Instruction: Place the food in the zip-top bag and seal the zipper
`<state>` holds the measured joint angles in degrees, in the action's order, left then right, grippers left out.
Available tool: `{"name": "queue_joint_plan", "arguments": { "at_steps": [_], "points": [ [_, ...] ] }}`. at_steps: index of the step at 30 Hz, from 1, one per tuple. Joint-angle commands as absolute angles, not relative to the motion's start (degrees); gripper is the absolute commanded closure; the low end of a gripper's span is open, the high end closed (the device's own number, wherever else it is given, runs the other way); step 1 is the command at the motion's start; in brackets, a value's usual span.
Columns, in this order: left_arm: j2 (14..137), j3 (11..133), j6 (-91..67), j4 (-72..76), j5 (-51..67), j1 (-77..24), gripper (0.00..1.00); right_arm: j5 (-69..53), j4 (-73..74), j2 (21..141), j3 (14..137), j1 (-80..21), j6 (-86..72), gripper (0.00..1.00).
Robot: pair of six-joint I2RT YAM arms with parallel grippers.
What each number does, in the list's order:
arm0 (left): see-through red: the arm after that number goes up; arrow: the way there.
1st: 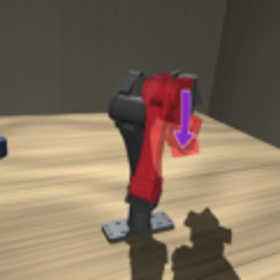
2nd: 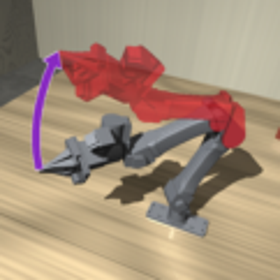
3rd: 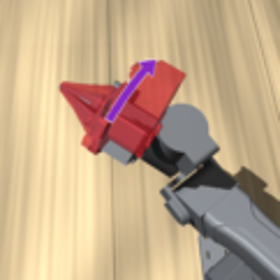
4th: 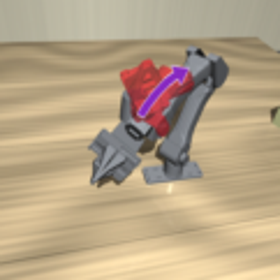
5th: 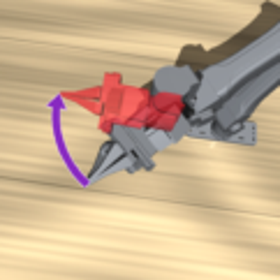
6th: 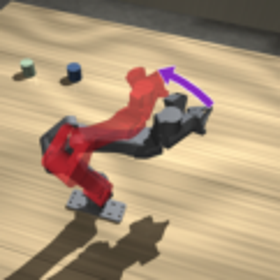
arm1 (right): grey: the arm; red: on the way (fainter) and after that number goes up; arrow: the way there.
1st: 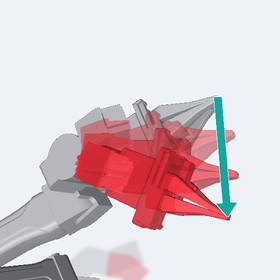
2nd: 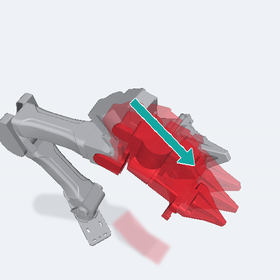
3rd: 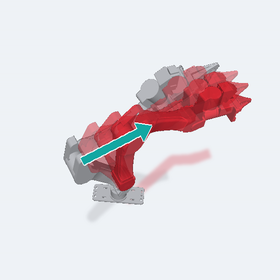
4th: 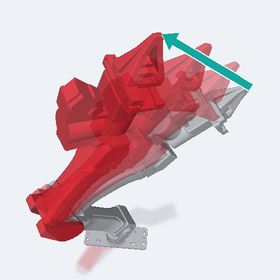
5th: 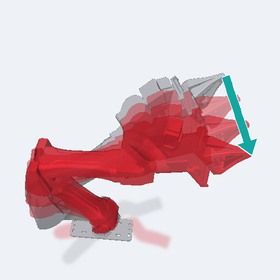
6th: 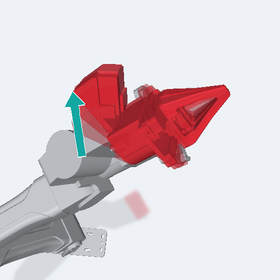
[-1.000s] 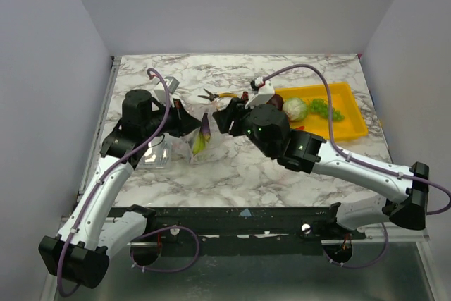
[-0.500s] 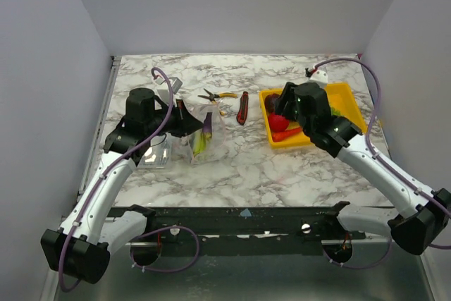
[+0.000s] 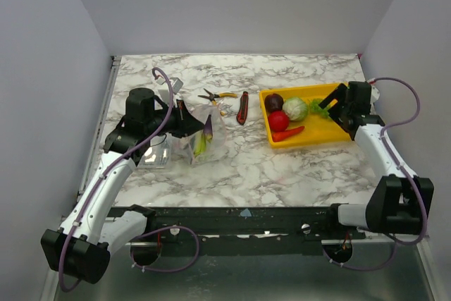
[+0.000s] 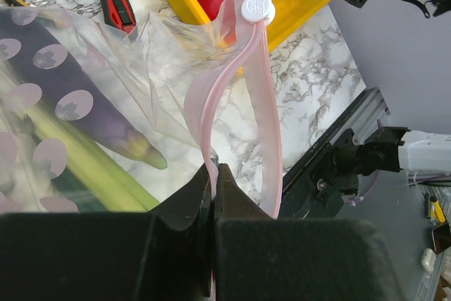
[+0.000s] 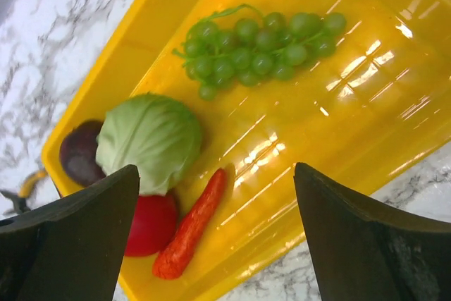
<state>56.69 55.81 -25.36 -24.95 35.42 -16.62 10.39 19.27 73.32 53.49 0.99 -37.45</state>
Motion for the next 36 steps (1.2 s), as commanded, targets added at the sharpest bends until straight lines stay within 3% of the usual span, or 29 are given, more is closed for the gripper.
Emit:
{"name": "queue_joint_plan", "arguments": {
  "at_steps": [1,11,17,30,36],
  "points": [
    [56.48,56.34,-25.75,-23.21,38.23,-16.7,1.0,-0.86,12.73,79.27,51.7,8.41,-47.75,0.07],
    [56.79,56.4,-25.49,-23.7,37.89,-16.7,1.0,11.73,17.16,95.78,62.8,8.68,-60.78,0.07],
    [56.77,56.38,-25.49,-23.71,38.05,-16.75,1.0,11.91,18.08,101.01,66.43,8.7,-66.6,0.06],
    [56.65,56.42,-25.58,-23.77,38.32,-16.77,1.0,13.88,37.37,116.05,81.05,8.65,-81.61,0.04],
    [56.75,56.33,-25.66,-23.61,38.49,-16.74,1.0,11.82,35.77,116.7,77.47,8.67,-83.08,0.22]
  ]
}}
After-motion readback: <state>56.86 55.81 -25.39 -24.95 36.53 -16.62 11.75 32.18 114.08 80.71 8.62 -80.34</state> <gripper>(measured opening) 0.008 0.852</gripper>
